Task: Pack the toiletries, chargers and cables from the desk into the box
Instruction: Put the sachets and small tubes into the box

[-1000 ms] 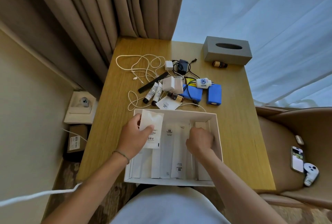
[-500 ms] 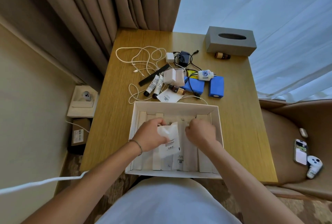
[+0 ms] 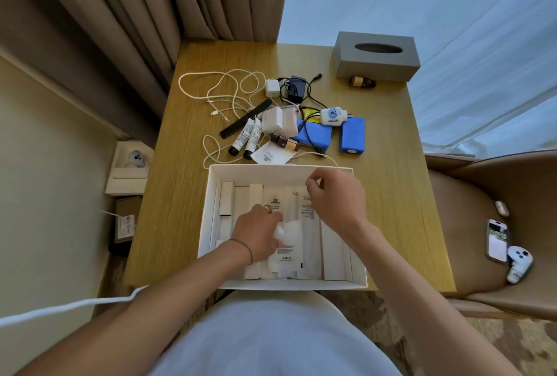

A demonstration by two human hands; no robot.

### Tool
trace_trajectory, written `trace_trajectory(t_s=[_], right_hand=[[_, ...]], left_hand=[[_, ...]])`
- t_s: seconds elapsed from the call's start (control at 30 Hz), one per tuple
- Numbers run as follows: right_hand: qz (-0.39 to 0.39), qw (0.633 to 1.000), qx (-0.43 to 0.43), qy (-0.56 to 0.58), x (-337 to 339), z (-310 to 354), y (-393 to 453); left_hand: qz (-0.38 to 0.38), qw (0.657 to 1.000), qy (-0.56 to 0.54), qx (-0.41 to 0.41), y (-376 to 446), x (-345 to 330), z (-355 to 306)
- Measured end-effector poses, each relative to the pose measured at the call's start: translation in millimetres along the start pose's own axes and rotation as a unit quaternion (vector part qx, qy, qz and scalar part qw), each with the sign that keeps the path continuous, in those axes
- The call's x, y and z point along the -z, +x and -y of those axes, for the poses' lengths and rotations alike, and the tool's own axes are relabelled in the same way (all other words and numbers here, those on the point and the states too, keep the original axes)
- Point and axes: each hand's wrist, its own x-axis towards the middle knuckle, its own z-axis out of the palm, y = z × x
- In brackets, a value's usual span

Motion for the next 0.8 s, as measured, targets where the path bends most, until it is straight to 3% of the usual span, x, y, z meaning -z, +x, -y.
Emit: trace_trajectory(t_s=[0.13,0.27,0.4,0.57,0.8], right_hand=[[-0.008,1.0,0.0,0.001,11.2,1.3,17.5],[0.004,0.999,0.045,0.009,17.0,7.8,48.7],[0.071,0.994,0.086,-0.019,12.1,17.4,94.5],[0.179,0.965,0.165,-0.1,-14.0,31.2,139.9],[0.234,0.914,0.269,-0.192,-59.8,33.4,171.4]], left_hand=[[-0.012,0.994,0.103,-0.039,1.3,-5.8,-2.0],[-0.014,0.991,0.122,-0.046,-1.2,-4.3,-5.1],[-0.098,0.994,0.02,-0.051,-9.3,16.4,-6.4],[-0.169,0.969,-0.178,-0.019,-20.5,67.0,-12.0],[-0.236,0.945,-0.224,0.027,-17.7,125.1,8.3]])
